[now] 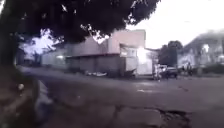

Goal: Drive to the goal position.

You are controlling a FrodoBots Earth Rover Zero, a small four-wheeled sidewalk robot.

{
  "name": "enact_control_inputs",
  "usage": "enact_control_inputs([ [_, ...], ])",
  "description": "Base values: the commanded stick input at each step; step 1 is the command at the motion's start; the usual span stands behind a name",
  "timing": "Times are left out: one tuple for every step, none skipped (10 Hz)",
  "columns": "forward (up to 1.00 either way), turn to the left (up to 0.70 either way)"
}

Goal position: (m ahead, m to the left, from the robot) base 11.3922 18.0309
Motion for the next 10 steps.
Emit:
enact_control_inputs([
  [0.7,0.0],
  [0.7,0.0],
  [0.7,0.0],
  [0.7,0.0],
  [0.7,0.0],
  [0.7,0.0],
  [0.7,0.0],
  [0.7,0.0],
  [0.7,0.13],
  [0.7,0.35],
])
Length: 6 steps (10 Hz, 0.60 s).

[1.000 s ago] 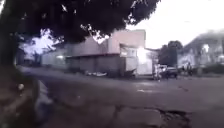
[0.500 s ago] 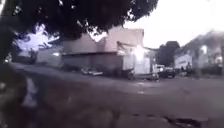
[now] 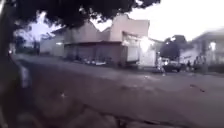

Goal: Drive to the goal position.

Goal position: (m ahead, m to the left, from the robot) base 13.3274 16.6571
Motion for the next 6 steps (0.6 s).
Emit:
enact_control_inputs([
  [0.7,0.35],
  [0.7,0.35],
  [0.7,0.35],
  [0.7,0.29],
  [0.7,0.0],
  [0.7,0.0],
])
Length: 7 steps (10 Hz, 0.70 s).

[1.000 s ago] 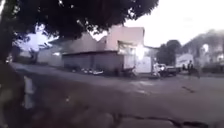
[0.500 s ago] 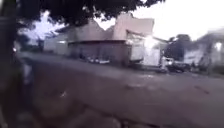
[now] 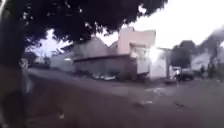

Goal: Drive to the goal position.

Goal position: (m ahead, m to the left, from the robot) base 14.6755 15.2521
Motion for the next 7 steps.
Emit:
enact_control_inputs([
  [0.7,0.0],
  [0.7,0.0],
  [0.7,0.0],
  [0.7,0.0],
  [0.7,0.0],
  [0.7,0.0],
  [0.7,0.24],
])
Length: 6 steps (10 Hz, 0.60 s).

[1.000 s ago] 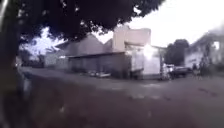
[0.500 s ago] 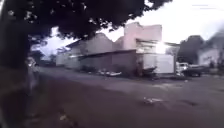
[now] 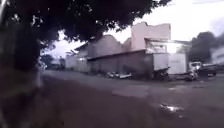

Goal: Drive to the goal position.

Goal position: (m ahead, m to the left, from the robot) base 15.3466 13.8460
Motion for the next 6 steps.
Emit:
enact_control_inputs([
  [0.7,0.33],
  [0.7,0.35],
  [0.7,0.35],
  [0.7,0.35],
  [0.7,0.35],
  [0.7,0.35],
])
